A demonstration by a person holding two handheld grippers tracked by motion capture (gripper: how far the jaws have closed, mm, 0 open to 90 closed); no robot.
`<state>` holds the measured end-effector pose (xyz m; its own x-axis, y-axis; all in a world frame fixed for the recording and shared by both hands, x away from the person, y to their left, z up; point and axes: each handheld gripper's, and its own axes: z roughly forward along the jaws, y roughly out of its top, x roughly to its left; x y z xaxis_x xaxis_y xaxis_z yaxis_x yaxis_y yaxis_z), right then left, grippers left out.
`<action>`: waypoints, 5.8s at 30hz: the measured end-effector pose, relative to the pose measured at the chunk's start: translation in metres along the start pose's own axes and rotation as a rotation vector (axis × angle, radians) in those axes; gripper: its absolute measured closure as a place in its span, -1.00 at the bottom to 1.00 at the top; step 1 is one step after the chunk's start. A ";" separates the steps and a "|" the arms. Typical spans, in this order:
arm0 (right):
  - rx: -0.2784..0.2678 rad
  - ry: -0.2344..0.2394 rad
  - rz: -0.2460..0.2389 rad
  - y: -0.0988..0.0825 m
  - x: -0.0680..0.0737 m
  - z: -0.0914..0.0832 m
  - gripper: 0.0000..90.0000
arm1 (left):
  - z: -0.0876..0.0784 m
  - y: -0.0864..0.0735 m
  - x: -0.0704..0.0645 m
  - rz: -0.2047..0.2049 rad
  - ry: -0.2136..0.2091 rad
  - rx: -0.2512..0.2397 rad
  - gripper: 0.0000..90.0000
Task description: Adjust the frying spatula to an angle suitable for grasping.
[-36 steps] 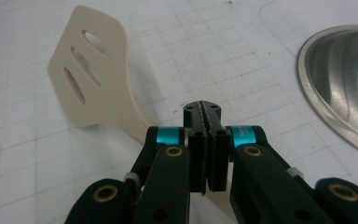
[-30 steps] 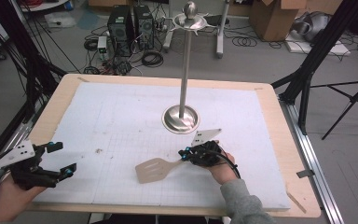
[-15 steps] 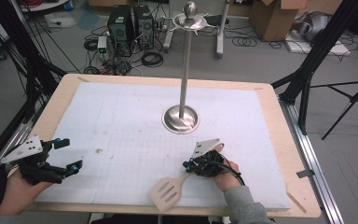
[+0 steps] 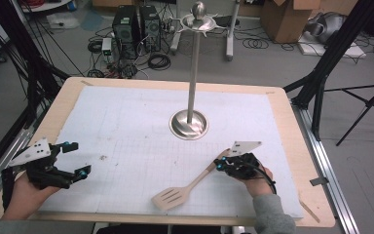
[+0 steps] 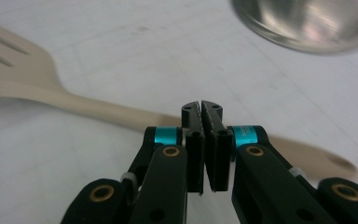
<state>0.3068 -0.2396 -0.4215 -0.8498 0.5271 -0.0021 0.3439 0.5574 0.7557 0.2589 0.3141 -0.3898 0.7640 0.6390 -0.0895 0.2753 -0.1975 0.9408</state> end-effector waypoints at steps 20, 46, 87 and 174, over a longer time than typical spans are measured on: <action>0.069 -0.065 0.014 -0.020 -0.021 0.006 0.99 | 0.001 -0.001 -0.001 0.000 -0.001 0.007 -0.96; 0.054 -0.130 0.004 0.005 -0.034 0.037 0.99 | -0.021 -0.009 -0.003 -0.017 0.053 0.005 -0.96; 0.131 0.229 -0.180 0.042 0.054 0.069 1.00 | -0.010 -0.008 -0.002 -0.007 0.026 0.022 -0.96; 0.022 -0.115 0.125 -0.030 -0.049 -0.005 1.00 | 0.001 -0.006 -0.001 -0.008 0.006 0.029 -0.96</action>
<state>0.3359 -0.2850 -0.4413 -0.7492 0.6622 0.0152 0.4535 0.4961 0.7404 0.2566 0.3141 -0.3957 0.7581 0.6452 -0.0947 0.2980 -0.2136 0.9303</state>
